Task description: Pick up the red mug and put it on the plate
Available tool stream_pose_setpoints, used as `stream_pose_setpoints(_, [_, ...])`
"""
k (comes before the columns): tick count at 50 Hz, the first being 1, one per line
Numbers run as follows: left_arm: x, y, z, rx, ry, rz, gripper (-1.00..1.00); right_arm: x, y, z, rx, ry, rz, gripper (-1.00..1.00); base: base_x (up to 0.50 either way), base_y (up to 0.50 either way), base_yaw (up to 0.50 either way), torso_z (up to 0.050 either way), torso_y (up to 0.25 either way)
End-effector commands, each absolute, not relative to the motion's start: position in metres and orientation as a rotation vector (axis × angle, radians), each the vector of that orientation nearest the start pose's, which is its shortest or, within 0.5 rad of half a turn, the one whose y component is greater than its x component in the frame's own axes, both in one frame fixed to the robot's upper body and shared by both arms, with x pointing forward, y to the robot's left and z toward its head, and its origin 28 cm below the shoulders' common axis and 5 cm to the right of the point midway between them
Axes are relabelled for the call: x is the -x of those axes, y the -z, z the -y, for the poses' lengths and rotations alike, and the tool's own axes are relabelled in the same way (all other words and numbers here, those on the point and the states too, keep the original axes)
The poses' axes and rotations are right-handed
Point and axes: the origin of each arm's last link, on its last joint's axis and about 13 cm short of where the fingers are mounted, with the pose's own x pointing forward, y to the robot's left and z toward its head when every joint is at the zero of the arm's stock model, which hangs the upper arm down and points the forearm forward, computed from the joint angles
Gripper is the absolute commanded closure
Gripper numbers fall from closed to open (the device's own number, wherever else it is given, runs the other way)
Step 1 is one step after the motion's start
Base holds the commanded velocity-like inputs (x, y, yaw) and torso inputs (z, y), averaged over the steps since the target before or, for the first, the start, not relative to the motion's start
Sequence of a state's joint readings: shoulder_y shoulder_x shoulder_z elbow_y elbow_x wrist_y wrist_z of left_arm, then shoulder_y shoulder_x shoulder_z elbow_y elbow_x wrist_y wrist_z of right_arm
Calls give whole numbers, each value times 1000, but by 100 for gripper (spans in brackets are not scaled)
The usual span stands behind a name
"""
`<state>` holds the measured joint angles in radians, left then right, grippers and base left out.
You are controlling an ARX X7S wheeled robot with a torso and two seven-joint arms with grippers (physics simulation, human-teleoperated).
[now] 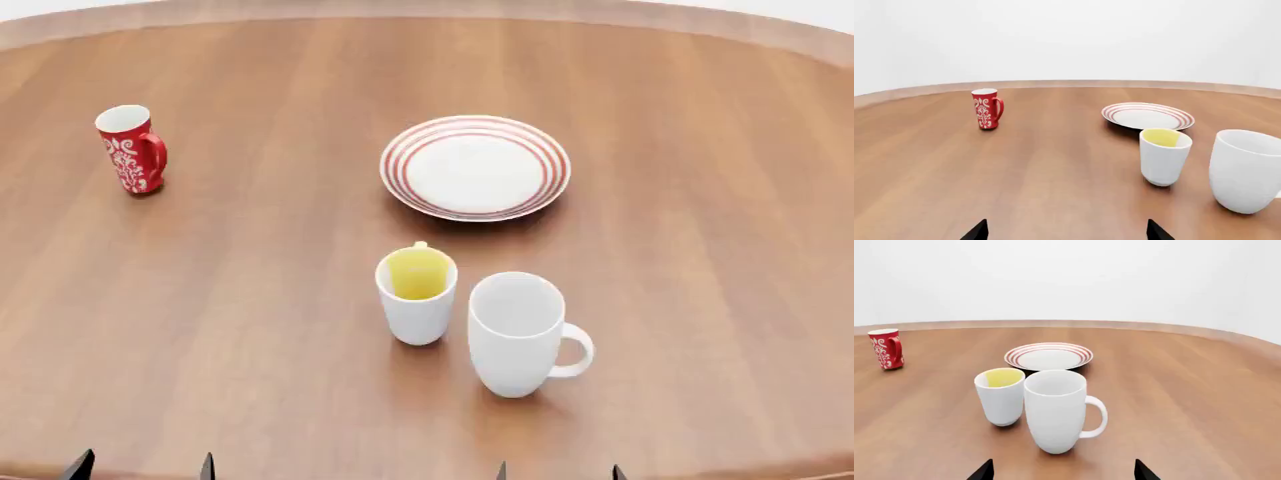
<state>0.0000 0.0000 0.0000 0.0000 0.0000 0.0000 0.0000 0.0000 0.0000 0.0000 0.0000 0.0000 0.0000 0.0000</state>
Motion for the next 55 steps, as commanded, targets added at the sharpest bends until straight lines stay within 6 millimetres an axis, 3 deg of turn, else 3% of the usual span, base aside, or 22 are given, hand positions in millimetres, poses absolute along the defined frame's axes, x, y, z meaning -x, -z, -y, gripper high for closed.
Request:
stream_pose_setpoints(1, [-212,-13,-206,2,-1,-1,-100,-211,-13,97,1,6,-3,-100,0,0,0,0,0])
stream_pose_setpoints(13, [-211,-15,-205,7,2,0,-100,-211,-14,96,-8,0,-16,-100,0,0,0,0,0])
stream_pose_setpoints(14, [-228,-53,-213,37,13,69,-100,-225,-49,108,-85,20,39,-100,0,0,0,0,0])
stream_pose_setpoints(15, [-251,-111,-221,90,26,215,-100,-249,-108,123,-116,63,187,-100,0,0,0,0,0])
stream_pose_setpoints(16, [-261,-167,-215,16,77,375,-100,-260,-163,113,-36,-28,348,-100,0,0,0,0,0])
stream_pose_setpoints(17, [-254,-207,-213,8,88,474,-100,-257,-216,113,-8,-21,497,-100,0,0,0,0,0])
stream_pose_setpoints(18, [-245,-207,-212,-3,94,396,-100,-243,-225,111,0,-29,477,-100,0,0,0,0,0])
stream_pose_setpoints(20, [-244,-189,-212,-13,92,124,-100,-243,-206,110,5,-30,186,-100,0,0,0,0,0])
stream_pose_setpoints(21, [-244,-189,-212,-16,90,126,-100,-242,-199,110,7,-30,84,-100,0,0,0,0,0])
stream_pose_setpoints(31, [-243,-189,-213,-10,86,125,-100,-253,-220,123,3,54,114,-100,0,0,0,0,0])
stream_pose_setpoints(41, [-244,-188,-215,-9,80,123,-100,-285,-243,165,-43,283,104,-100,0,0,0,0,0])
stream_pose_setpoints(46, [-244,-188,-215,-10,80,124,-100,-291,-245,179,-38,357,84,-100,0,0,0,0,0])
stream_pose_setpoints(55, [-245,-187,-214,-12,80,124,-100,-297,-244,183,-41,375,57,-100,14,0,0,0,0])
